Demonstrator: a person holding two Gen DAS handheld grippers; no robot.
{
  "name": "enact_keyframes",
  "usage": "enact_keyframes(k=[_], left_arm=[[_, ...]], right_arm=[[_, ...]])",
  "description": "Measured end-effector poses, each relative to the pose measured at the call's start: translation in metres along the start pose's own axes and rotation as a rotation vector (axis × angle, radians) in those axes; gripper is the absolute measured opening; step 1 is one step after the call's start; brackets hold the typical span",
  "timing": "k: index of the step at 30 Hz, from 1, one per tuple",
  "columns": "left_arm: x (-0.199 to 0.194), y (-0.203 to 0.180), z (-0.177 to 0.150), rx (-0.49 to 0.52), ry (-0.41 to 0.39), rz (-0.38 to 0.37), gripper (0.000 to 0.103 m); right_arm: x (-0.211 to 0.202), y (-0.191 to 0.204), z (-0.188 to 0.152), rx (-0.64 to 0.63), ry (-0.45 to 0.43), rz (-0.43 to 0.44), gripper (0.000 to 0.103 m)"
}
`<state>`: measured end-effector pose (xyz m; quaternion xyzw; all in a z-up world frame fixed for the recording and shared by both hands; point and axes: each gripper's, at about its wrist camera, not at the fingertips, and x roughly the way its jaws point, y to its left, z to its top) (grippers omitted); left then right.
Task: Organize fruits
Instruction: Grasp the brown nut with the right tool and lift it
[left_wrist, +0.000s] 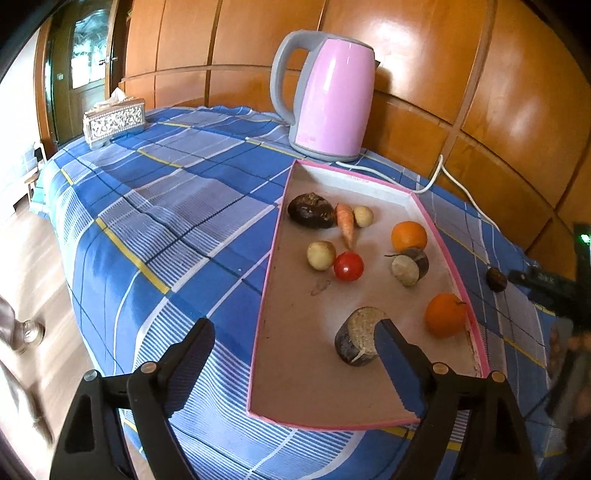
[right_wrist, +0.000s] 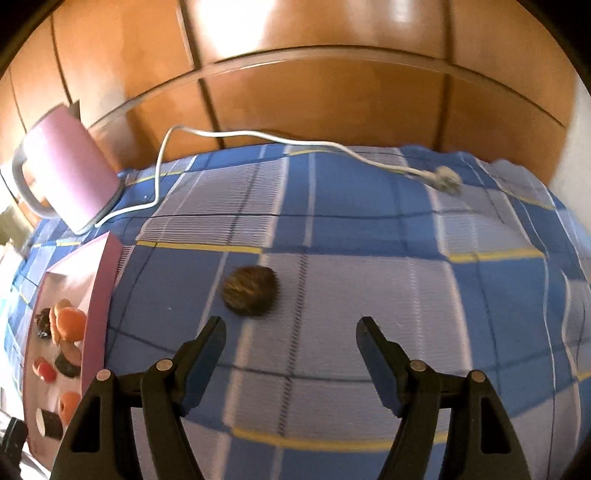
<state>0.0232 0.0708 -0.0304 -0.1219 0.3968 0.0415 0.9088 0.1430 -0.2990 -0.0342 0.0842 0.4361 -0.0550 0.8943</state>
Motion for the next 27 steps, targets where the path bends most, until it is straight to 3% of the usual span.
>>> enact_keyframes(k=[7, 8, 10, 21, 27], left_arm=[[0.005, 0.004, -0.002, -0.013, 0.019, 0.008, 0.089], [0.006, 0.005, -0.002, -0.015, 0.019, 0.009, 0.089], [0.006, 0.006, -0.001, -0.018, 0.020, 0.010, 0.089], [0.004, 0.006, -0.002, -0.018, 0.021, 0.005, 0.089], [0.002, 0.002, -0.001, -0.018, 0.018, 0.001, 0.089]], right_arm=[[0.037, 0.038, 0.018, -0.119, 0.054, -0.068, 0.074], [0.045, 0.042, 0.019, -0.137, 0.071, -0.086, 0.070], [0.053, 0.044, 0.019, -0.163, 0.092, -0.104, 0.047], [0.056, 0.042, 0.016, -0.205, 0.097, -0.094, 0.047], [0.035, 0.047, 0.011, -0.208, 0.063, -0.035, 0.047]])
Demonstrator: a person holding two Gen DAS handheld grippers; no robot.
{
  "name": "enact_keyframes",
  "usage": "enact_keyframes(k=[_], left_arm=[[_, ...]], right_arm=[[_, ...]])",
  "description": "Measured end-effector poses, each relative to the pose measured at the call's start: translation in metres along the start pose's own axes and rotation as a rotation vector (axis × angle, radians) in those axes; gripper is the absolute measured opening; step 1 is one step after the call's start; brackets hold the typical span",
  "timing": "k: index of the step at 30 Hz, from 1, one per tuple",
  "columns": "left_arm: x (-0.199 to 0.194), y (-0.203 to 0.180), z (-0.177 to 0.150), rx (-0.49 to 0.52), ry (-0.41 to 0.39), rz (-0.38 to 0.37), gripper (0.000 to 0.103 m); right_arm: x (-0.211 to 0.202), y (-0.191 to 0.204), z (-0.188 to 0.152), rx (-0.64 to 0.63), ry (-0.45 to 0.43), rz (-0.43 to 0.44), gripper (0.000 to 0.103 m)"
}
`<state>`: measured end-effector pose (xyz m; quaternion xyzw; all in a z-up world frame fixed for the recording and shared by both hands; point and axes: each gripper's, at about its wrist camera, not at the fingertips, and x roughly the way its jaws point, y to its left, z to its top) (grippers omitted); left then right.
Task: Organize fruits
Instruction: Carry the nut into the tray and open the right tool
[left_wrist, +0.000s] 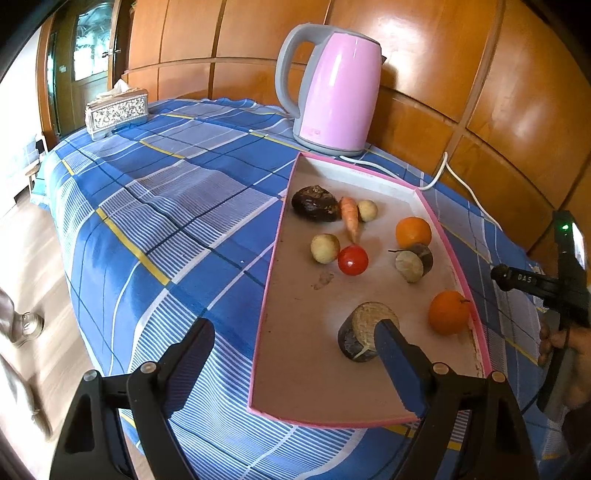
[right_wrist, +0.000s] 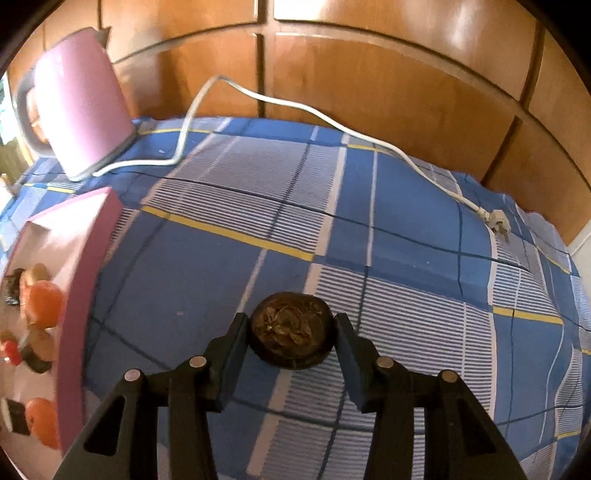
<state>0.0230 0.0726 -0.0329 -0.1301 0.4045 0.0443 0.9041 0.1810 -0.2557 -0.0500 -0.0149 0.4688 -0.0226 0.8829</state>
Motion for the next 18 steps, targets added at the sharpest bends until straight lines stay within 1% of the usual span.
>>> enact_keyframes(k=[5, 10, 14, 18], left_arm=[[-0.004, -0.001, 0.000, 0.001, -0.007, -0.003, 0.089], [-0.010, 0.002, 0.002, -0.010, -0.026, 0.001, 0.089], [-0.013, 0.008, 0.006, -0.029, -0.038, 0.014, 0.089], [-0.013, 0.016, 0.008, -0.054, -0.044, 0.024, 0.090]], right_arm=[[-0.023, 0.017, -0.003, -0.035, -0.043, 0.077, 0.047], [-0.053, 0.045, -0.003, -0.088, -0.093, 0.189, 0.047], [-0.075, 0.080, -0.005, -0.159, -0.122, 0.300, 0.047], [-0.085, 0.115, -0.005, -0.208, -0.118, 0.398, 0.047]])
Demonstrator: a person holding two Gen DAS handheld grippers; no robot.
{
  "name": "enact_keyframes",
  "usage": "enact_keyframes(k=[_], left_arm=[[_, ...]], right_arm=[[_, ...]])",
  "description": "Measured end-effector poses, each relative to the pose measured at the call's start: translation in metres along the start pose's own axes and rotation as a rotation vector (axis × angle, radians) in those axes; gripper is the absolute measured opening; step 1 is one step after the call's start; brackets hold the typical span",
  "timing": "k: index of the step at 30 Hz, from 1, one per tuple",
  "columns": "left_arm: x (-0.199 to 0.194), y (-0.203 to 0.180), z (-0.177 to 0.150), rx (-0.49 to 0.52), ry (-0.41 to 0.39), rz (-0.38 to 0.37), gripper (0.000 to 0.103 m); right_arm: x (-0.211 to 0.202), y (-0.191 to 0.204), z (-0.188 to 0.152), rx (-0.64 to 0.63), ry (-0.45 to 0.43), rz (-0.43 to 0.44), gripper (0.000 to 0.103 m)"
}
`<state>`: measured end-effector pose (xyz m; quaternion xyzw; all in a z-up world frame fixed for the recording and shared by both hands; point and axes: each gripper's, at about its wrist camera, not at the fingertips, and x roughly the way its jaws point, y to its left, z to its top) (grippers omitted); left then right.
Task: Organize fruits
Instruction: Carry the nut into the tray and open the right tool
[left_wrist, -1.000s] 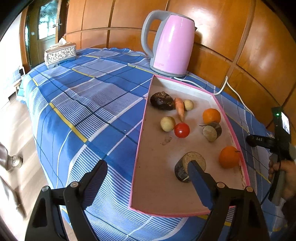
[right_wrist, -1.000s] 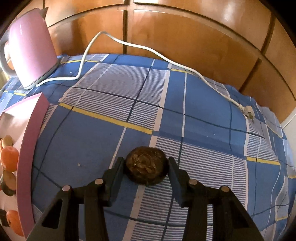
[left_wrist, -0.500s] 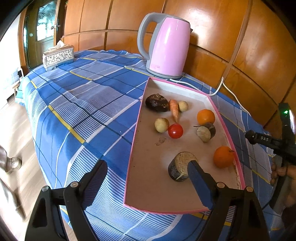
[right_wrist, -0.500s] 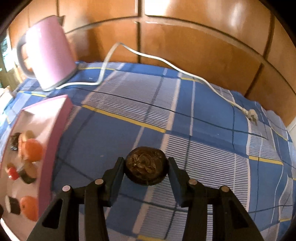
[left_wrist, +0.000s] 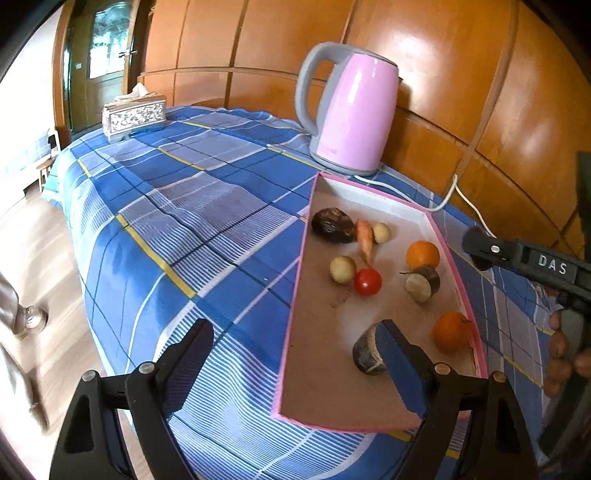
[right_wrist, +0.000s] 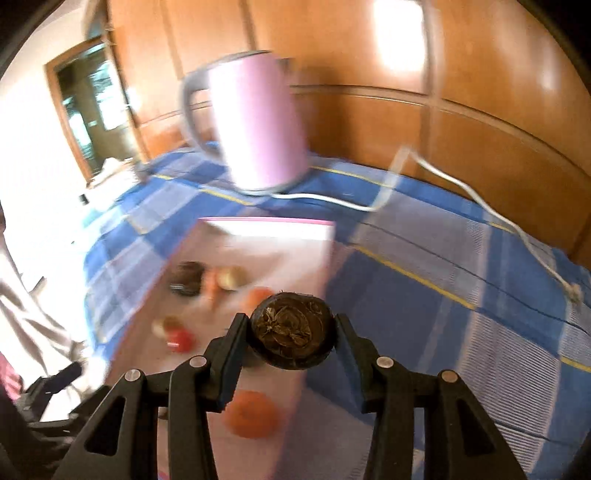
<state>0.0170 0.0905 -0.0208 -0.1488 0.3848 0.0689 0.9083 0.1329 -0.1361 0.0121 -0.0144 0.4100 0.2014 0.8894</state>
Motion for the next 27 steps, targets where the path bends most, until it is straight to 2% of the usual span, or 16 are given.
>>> enact_keyframes(k=[4, 8, 14, 27], left_arm=[[0.002, 0.004, 0.001, -0.009, 0.001, 0.005, 0.090], [0.006, 0.006, 0.000, -0.013, 0.013, 0.009, 0.090], [0.009, 0.010, 0.000, -0.022, 0.019, 0.018, 0.090], [0.004, 0.003, 0.000, -0.001, 0.012, 0.010, 0.090]], right_arm=[[0.017, 0.033, 0.009, -0.041, 0.023, 0.063, 0.047], [0.040, 0.060, 0.011, -0.100, 0.062, 0.087, 0.047], [0.083, 0.069, 0.002, -0.163, 0.149, 0.007, 0.047], [0.063, 0.060, 0.003, -0.116, 0.099, 0.001, 0.051]])
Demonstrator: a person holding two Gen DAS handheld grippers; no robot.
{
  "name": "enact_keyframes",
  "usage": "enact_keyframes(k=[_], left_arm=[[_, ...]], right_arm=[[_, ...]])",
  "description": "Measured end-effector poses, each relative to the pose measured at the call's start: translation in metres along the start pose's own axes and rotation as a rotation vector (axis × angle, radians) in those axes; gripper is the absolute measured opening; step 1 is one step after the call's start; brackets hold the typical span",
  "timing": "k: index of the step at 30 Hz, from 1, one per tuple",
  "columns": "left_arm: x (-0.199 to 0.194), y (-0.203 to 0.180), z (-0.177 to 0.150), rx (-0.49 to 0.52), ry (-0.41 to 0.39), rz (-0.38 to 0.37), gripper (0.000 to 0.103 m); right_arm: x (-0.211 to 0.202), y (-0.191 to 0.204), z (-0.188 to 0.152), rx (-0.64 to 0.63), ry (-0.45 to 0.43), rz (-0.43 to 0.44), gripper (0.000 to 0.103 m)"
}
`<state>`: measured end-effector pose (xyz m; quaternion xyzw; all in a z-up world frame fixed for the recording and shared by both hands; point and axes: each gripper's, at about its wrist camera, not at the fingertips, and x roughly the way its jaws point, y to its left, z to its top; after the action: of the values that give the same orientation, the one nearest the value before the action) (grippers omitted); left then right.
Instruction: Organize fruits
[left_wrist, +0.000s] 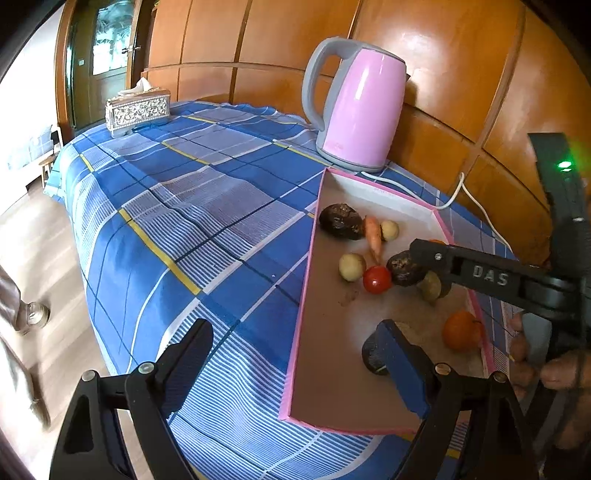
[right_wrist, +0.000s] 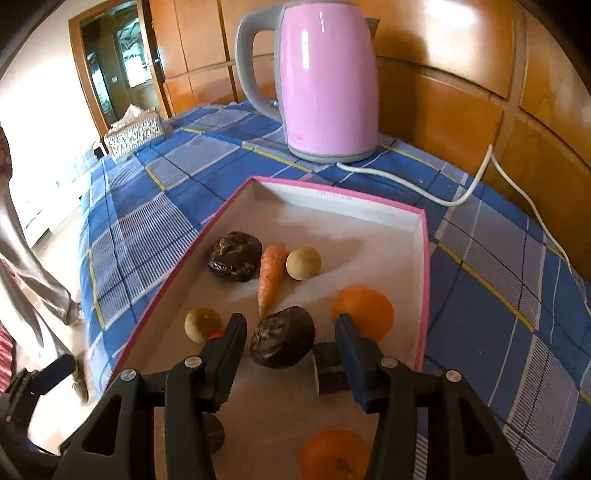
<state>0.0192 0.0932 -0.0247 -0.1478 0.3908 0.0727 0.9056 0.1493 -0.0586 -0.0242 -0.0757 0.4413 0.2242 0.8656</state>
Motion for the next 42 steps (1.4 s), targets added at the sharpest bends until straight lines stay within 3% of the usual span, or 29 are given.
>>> enact_keyframes(k=[9, 14, 17, 25, 31, 42], left_arm=[[-0.017, -0.020, -0.001, 0.059, -0.030, -0.033, 0.090], [-0.032, -0.035, -0.005, 0.104, -0.055, -0.051, 0.102], [-0.039, -0.043, -0.008, 0.133, -0.064, -0.052, 0.103], [-0.052, -0.054, -0.014, 0.178, -0.083, -0.026, 0.103], [-0.060, -0.059, -0.014, 0.196, -0.117, -0.026, 0.103], [-0.058, -0.053, -0.013, 0.174, -0.135, 0.059, 0.103]], right_arm=[[-0.054, -0.007, -0.024, 0.050, -0.117, -0.086, 0.059], [-0.088, -0.021, -0.055, 0.119, -0.162, -0.214, 0.060], [-0.097, -0.030, -0.078, 0.193, -0.154, -0.279, 0.060], [-0.111, -0.038, -0.113, 0.241, -0.161, -0.340, 0.060], [-0.120, -0.035, -0.115, 0.241, -0.192, -0.361, 0.060], [-0.122, -0.026, -0.113, 0.214, -0.209, -0.376, 0.060]])
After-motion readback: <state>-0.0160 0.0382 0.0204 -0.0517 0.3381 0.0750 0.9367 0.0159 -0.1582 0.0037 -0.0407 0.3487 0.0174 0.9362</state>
